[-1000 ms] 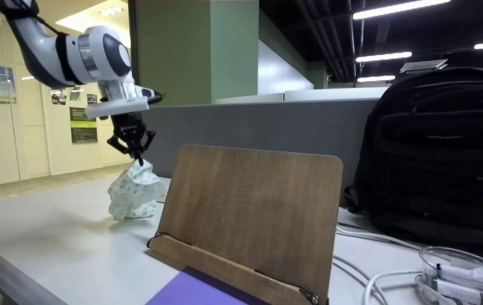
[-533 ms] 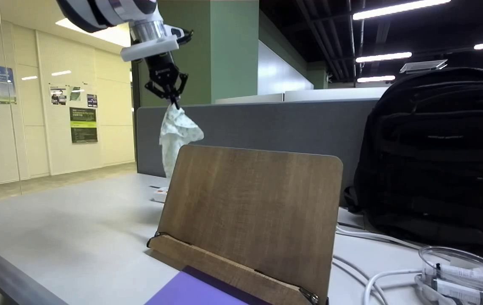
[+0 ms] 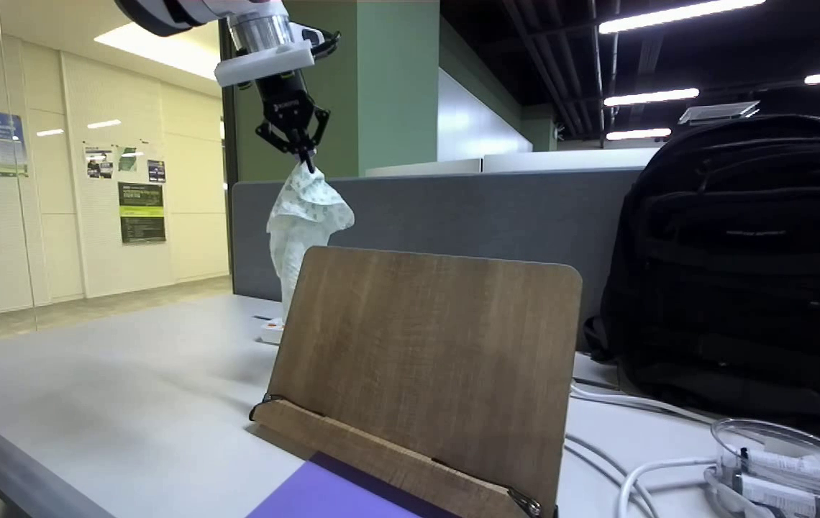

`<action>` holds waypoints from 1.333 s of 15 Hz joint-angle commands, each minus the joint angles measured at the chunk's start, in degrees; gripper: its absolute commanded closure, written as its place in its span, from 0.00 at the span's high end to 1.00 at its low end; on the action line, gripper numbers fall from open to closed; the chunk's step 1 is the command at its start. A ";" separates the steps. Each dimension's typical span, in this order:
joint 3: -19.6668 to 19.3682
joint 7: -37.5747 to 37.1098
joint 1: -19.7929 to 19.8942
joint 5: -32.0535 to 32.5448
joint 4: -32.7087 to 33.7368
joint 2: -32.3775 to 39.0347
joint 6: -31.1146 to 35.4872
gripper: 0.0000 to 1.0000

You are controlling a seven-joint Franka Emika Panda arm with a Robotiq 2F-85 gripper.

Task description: Hang the cloth on the tablet stand

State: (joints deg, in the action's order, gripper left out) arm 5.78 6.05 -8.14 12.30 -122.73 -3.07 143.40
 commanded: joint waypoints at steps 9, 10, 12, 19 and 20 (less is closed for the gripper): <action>-3.64 -15.59 11.68 18.88 -4.57 -9.15 2.41 0.00; -3.84 -14.55 12.23 18.86 -5.94 -10.64 1.71 0.00; -3.99 -12.37 12.73 17.60 -8.77 -13.61 -0.11 0.00; -3.42 -10.04 12.59 15.50 -18.99 -22.20 -7.51 0.00; -3.46 -9.74 12.50 15.17 -20.36 -23.10 -8.35 0.00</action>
State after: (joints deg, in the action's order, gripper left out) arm 2.27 -5.01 4.54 28.80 -138.42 -21.78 137.52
